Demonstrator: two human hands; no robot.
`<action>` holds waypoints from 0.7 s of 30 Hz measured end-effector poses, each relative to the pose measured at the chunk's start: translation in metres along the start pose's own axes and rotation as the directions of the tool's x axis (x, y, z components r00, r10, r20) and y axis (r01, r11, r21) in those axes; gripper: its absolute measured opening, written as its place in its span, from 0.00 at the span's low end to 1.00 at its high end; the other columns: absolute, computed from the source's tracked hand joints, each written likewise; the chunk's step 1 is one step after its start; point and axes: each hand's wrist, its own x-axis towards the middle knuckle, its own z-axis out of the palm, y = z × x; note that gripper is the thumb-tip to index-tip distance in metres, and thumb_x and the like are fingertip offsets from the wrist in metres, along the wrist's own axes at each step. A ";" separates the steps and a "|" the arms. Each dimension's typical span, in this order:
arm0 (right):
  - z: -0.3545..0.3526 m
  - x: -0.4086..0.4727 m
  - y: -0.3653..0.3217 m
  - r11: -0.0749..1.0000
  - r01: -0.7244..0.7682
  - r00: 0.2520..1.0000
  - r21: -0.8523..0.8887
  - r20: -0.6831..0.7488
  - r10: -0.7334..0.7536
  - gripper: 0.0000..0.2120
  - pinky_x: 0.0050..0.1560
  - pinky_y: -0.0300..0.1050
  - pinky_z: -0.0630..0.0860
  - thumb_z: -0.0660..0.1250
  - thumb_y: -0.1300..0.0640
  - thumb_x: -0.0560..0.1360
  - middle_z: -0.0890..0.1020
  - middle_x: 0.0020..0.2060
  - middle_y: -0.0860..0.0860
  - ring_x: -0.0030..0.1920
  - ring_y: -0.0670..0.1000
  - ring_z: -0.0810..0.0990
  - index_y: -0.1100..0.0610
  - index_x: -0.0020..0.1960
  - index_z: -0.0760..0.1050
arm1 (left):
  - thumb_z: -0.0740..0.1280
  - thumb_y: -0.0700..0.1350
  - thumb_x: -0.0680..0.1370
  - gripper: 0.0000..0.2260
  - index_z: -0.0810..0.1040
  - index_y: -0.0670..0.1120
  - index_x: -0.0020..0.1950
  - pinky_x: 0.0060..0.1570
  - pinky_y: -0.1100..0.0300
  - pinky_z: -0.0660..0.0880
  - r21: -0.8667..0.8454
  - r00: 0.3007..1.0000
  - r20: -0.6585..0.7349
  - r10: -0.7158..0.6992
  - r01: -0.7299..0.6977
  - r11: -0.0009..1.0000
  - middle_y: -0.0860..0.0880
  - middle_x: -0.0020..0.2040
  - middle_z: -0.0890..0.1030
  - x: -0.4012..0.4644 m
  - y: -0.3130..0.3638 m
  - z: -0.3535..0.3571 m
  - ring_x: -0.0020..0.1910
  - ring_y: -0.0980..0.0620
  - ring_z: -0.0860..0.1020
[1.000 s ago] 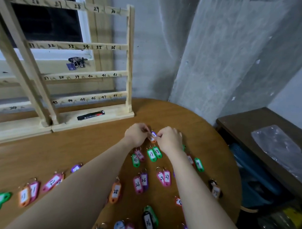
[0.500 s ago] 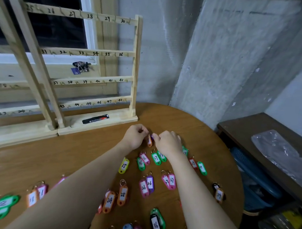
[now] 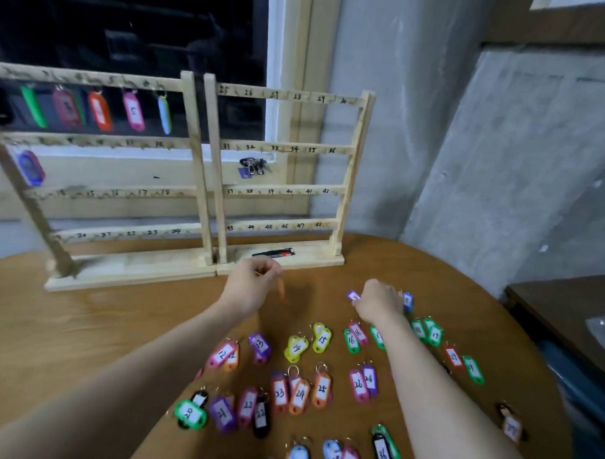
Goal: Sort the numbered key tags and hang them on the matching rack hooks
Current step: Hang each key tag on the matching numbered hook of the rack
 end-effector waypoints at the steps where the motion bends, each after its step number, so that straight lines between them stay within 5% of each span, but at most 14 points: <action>1: -0.002 -0.002 -0.005 1.000 0.012 1.000 -0.005 0.027 -0.012 0.13 0.66 0.51 0.67 0.66 0.50 0.81 0.80 0.64 0.55 0.67 0.58 0.75 0.55 0.63 0.77 | 0.68 0.43 0.81 0.10 0.82 0.46 0.41 0.40 0.65 0.70 -0.010 1.000 -0.025 -0.006 0.005 1.000 0.56 0.35 0.79 -0.004 -0.002 -0.013 0.35 0.64 0.74; 5: -0.004 -0.018 -0.031 0.994 0.079 0.992 0.069 0.097 -0.085 0.09 0.65 0.51 0.71 0.63 0.55 0.82 0.82 0.60 0.56 0.62 0.58 0.79 0.56 0.59 0.78 | 0.68 0.45 0.81 0.10 0.83 0.43 0.42 0.34 0.68 0.68 -0.054 0.998 -0.055 -0.035 0.032 0.998 0.57 0.31 0.79 -0.030 -0.007 -0.059 0.33 0.60 0.74; 8: -0.007 -0.031 -0.060 0.941 0.151 0.971 0.304 0.131 -0.198 0.07 0.45 0.44 0.76 0.65 0.58 0.79 0.86 0.45 0.53 0.46 0.55 0.83 0.56 0.47 0.80 | 0.69 0.46 0.81 0.07 0.83 0.47 0.44 0.39 0.64 0.70 -0.053 0.998 -0.048 -0.049 0.047 0.998 0.55 0.38 0.82 -0.047 -0.005 -0.093 0.38 0.57 0.76; 13: -0.037 -0.077 -0.125 0.643 0.243 0.876 0.727 0.120 -0.467 0.07 0.36 0.41 0.70 0.61 0.67 0.79 0.85 0.37 0.51 0.32 0.48 0.77 0.58 0.52 0.76 | 0.70 0.44 0.80 0.06 0.84 0.44 0.45 0.42 0.62 0.73 0.026 0.998 -0.056 -0.032 0.034 0.999 0.49 0.42 0.85 -0.063 0.001 -0.155 0.38 0.58 0.78; 16: -0.054 -0.099 -0.166 0.525 0.235 0.829 0.818 0.114 -0.548 0.07 0.34 0.41 0.67 0.60 0.64 0.78 0.83 0.34 0.50 0.31 0.49 0.78 0.57 0.48 0.76 | 0.71 0.42 0.79 0.05 0.84 0.44 0.43 0.40 0.64 0.73 0.080 0.994 -0.109 0.004 0.005 0.997 0.50 0.39 0.85 -0.065 0.007 -0.189 0.34 0.64 0.79; 21: -0.067 -0.116 -0.232 0.311 0.075 0.737 0.948 0.157 -0.657 0.09 0.34 0.45 0.64 0.54 0.62 0.80 0.70 0.28 0.49 0.25 0.49 0.70 0.54 0.43 0.66 | 0.73 0.42 0.77 0.05 0.84 0.45 0.41 0.38 0.57 0.75 0.147 0.976 -0.219 0.010 0.023 0.989 0.49 0.38 0.85 -0.051 0.015 -0.242 0.37 0.52 0.79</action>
